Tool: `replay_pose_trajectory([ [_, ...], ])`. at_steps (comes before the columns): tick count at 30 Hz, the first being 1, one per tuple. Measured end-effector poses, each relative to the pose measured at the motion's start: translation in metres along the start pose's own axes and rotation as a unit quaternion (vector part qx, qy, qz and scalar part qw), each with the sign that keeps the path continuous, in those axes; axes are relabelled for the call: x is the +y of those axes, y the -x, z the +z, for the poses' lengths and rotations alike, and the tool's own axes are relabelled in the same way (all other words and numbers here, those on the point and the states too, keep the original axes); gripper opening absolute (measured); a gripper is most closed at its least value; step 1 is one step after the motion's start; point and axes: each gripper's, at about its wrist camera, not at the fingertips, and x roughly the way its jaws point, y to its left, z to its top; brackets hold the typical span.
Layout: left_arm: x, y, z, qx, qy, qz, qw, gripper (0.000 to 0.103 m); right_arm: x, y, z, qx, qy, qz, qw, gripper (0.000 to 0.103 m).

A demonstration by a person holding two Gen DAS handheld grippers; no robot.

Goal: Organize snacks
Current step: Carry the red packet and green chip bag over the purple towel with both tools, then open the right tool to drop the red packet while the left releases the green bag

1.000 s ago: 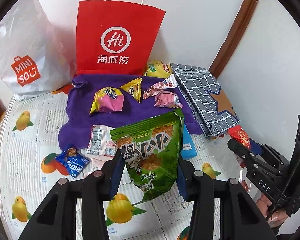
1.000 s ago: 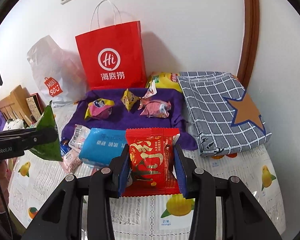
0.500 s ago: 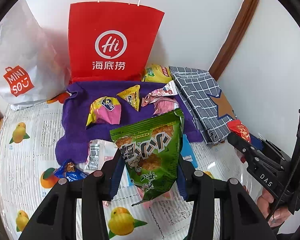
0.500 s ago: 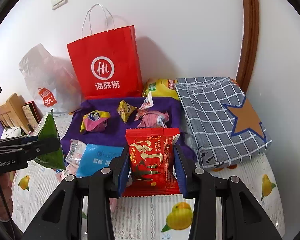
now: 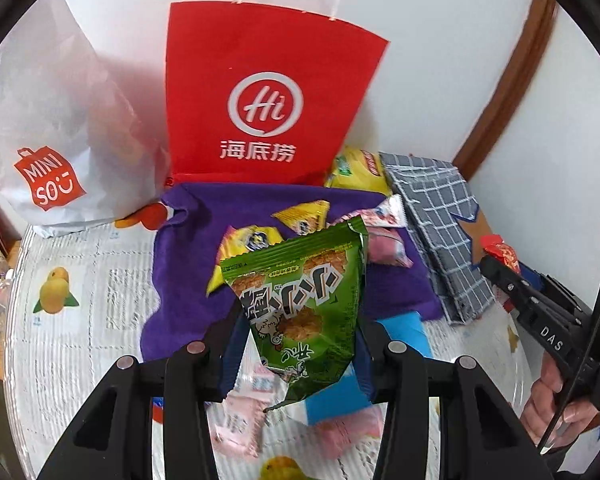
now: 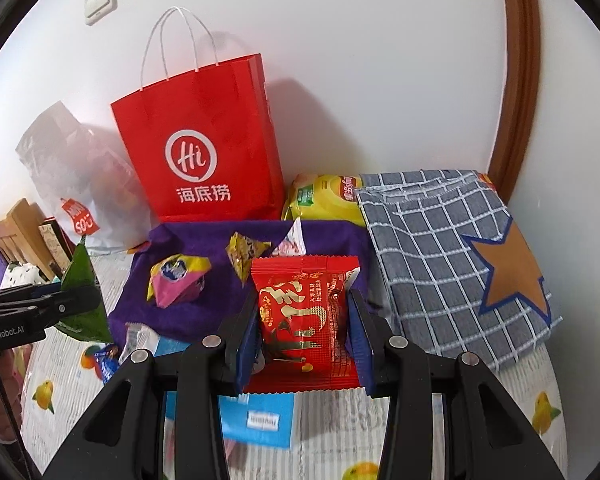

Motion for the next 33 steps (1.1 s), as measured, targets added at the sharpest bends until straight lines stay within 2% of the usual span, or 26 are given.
replay_pose_trajectory([
  [12,0.013,-0.045,0.042,0.01,0.024,-0.009,0.9996,0.044,0.012,-0.054,0.044,0.01,0.022,0.042,0.999,0.041],
  [17,0.014,-0.074,0.051,0.02,0.025,-0.011,0.9994,0.044,0.01,-0.089,0.032,0.047,0.023,0.053,0.997,0.041],
  [22,0.019,-0.108,0.051,0.05,0.03,-0.026,0.998,0.044,0.009,-0.12,0.024,0.088,0.026,0.053,0.994,0.041],
  [28,0.02,-0.123,0.046,0.071,0.033,-0.04,0.9961,0.044,0.017,-0.134,0.025,0.106,0.045,0.057,0.992,0.041],
  [33,0.02,-0.129,0.045,0.081,0.031,-0.035,0.9956,0.044,0.02,-0.148,0.02,0.134,0.057,0.052,0.988,0.041],
])
